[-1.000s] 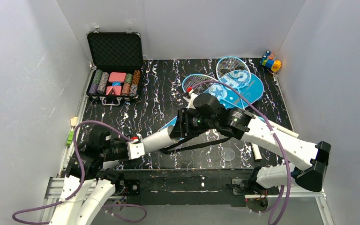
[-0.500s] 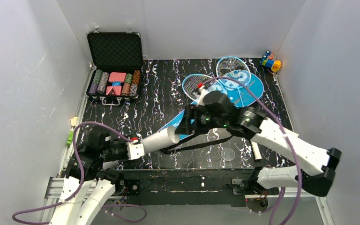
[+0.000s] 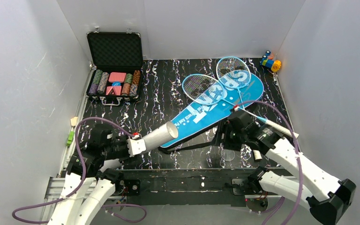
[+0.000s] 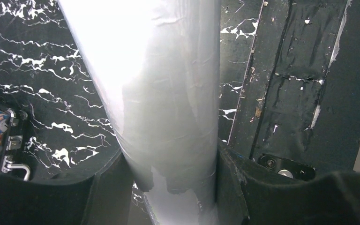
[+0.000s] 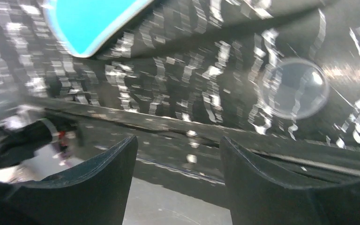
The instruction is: Pack up the badminton gear
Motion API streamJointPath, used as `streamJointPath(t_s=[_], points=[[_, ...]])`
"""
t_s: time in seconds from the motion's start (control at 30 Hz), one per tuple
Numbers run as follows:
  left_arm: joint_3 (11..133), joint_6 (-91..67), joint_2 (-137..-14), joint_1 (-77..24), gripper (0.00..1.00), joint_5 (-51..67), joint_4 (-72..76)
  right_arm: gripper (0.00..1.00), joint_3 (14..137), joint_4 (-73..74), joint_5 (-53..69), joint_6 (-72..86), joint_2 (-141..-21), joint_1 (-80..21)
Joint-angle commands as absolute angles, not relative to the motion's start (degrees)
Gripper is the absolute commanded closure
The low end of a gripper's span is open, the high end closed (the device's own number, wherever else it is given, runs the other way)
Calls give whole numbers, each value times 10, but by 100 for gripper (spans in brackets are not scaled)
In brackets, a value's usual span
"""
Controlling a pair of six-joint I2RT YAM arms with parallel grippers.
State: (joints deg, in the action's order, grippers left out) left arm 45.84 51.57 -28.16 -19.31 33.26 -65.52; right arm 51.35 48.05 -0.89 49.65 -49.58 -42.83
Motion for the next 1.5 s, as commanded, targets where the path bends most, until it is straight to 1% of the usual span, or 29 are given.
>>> streamJointPath(t_s=[0.0, 0.23, 0.4, 0.83, 1.0, 1.1, 1.2, 1.37, 1.47], points=[[479, 501, -294, -195, 66, 328, -639, 27, 433, 508, -57, 542, -491, -424], [483, 501, -292, -195, 66, 322, -639, 31, 362, 477, -76, 570, -520, -425], [487, 495, -291, -195, 67, 319, -645, 34, 359, 456, -92, 565, -561, -424], [489, 482, -291, -195, 67, 322, -645, 48, 356, 387, -131, 561, -680, -424], [489, 482, -289, -195, 67, 323, -646, 61, 353, 377, -129, 562, -706, -425], [485, 492, -280, -195, 67, 323, -648, 67, 350, 373, -127, 563, -708, -425], [482, 508, -270, -195, 67, 327, -653, 75, 354, 377, -127, 561, -708, -425], [478, 526, -259, -195, 67, 340, -656, 98, 384, 395, -118, 551, -686, -425], [474, 533, -255, -195, 67, 343, -658, 99, 417, 419, -106, 537, -657, -427]])
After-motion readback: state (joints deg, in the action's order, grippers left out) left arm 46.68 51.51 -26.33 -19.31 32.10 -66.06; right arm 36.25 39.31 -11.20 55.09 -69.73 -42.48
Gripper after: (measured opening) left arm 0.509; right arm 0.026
